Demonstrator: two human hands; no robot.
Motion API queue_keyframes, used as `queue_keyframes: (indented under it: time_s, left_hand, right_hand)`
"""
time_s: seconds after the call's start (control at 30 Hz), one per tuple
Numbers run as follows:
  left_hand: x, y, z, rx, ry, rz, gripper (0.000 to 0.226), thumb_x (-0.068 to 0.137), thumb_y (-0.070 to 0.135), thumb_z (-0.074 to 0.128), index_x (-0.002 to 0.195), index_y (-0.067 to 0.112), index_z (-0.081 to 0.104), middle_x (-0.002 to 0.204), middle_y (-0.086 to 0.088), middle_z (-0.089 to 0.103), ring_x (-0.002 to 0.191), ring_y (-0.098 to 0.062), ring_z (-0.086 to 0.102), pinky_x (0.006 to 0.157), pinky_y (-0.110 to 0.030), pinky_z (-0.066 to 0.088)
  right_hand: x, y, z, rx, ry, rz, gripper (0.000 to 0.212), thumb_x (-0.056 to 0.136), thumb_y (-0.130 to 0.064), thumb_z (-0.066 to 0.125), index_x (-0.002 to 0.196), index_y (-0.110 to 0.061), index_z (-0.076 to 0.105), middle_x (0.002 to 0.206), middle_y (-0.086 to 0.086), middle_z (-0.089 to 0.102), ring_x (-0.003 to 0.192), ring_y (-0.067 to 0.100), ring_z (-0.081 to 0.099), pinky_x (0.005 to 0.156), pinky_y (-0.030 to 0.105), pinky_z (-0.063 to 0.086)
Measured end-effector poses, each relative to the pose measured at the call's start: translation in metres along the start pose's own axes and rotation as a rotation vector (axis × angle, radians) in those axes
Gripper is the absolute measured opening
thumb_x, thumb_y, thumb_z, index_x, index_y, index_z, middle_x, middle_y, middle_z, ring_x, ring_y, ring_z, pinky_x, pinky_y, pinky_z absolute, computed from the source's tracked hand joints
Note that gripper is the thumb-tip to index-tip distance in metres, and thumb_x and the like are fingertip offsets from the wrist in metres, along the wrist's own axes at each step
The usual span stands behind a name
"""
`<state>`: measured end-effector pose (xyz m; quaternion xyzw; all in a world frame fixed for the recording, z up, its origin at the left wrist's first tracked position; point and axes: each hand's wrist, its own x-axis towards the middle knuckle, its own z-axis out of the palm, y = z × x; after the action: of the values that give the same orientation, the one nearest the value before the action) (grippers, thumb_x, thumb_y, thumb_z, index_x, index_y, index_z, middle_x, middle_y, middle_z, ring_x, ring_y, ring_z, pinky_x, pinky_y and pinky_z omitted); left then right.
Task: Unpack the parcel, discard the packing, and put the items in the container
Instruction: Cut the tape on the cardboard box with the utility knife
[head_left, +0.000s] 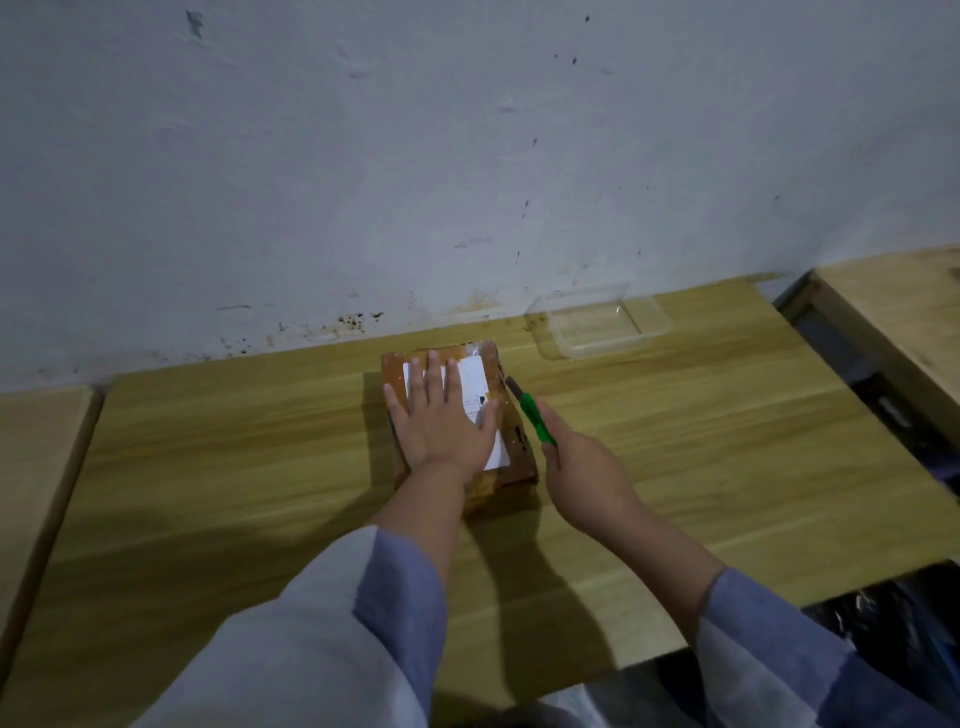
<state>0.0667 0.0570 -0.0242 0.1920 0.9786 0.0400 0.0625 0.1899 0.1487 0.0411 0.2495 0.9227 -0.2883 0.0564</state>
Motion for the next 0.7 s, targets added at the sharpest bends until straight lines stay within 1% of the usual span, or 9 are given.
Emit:
queue_keyframes:
  time_s: [0.13, 0.27, 0.37, 0.43, 0.5, 0.63, 0.7]
  left_hand:
    - [-0.001, 0.001, 0.001, -0.006, -0.004, -0.010, 0.075, 0.092, 0.064, 0.010, 0.153, 0.022, -0.005, 0.161, -0.001, -0.015, 0.146, -0.023, -0.020, 0.116, -0.055, -0.012]
    - [-0.005, 0.003, 0.003, -0.022, -0.003, -0.032, 0.076, 0.092, 0.064, 0.011, 0.153, 0.021, -0.005, 0.161, -0.002, -0.014, 0.146, -0.023, -0.020, 0.115, -0.056, -0.012]
    - [-0.007, 0.005, 0.004, -0.019, -0.006, -0.044, 0.076, 0.092, 0.064, 0.011, 0.153, 0.021, -0.005, 0.161, -0.003, -0.014, 0.146, -0.024, -0.019, 0.115, -0.056, -0.013]
    - [-0.009, 0.005, 0.003, -0.006, -0.009, -0.038, 0.076, 0.093, 0.064, 0.011, 0.153, 0.020, -0.006, 0.161, -0.003, -0.014, 0.147, -0.024, -0.018, 0.115, -0.056, -0.012]
    - [-0.009, 0.003, 0.004, 0.003, -0.014, -0.027, 0.076, 0.093, 0.064, 0.012, 0.152, 0.019, -0.006, 0.161, -0.004, -0.013, 0.147, -0.024, -0.018, 0.114, -0.056, -0.011]
    - [-0.008, 0.001, 0.005, 0.010, -0.023, -0.019, 0.077, 0.093, 0.066, 0.012, 0.152, 0.020, -0.007, 0.161, -0.003, -0.013, 0.147, -0.024, -0.017, 0.114, -0.056, -0.011]
    - [-0.008, 0.001, 0.005, 0.008, -0.022, -0.020, 0.077, 0.093, 0.065, 0.013, 0.152, 0.019, -0.007, 0.161, -0.003, -0.013, 0.147, -0.024, -0.017, 0.114, -0.056, -0.011]
  right_hand:
    - [-0.008, -0.003, 0.005, -0.044, -0.014, 0.019, 0.062, 0.096, -0.010, 0.037, 0.150, -0.028, 0.011, 0.111, 0.014, 0.064, 0.097, 0.031, 0.060, 0.068, 0.031, 0.038]
    - [-0.010, -0.009, 0.011, -0.128, -0.011, 0.046, 0.070, 0.093, -0.009, 0.038, 0.151, -0.027, 0.004, 0.113, 0.015, 0.059, 0.098, 0.033, 0.059, 0.070, 0.034, 0.039]
    - [-0.012, -0.021, 0.016, -0.204, -0.022, 0.071, 0.071, 0.093, -0.014, 0.040, 0.150, -0.024, -0.001, 0.120, 0.016, 0.054, 0.106, 0.034, 0.057, 0.080, 0.038, 0.044]
    - [-0.012, -0.028, 0.019, -0.254, -0.027, 0.088, 0.071, 0.094, -0.012, 0.038, 0.150, -0.022, -0.003, 0.125, 0.017, 0.050, 0.110, 0.035, 0.055, 0.085, 0.040, 0.045]
    - [-0.010, -0.033, 0.021, -0.296, -0.023, 0.102, 0.069, 0.095, -0.010, 0.036, 0.150, -0.020, -0.004, 0.127, 0.018, 0.049, 0.112, 0.034, 0.055, 0.084, 0.039, 0.044]
    - [-0.002, -0.039, 0.024, -0.327, -0.028, 0.102, 0.069, 0.096, -0.011, 0.037, 0.150, -0.018, -0.004, 0.127, 0.018, 0.050, 0.111, 0.031, 0.056, 0.076, 0.035, 0.041]
    - [-0.003, -0.039, 0.021, -0.333, -0.042, 0.094, 0.069, 0.095, -0.011, 0.037, 0.151, -0.018, -0.003, 0.126, 0.018, 0.052, 0.111, 0.032, 0.056, 0.076, 0.035, 0.041]
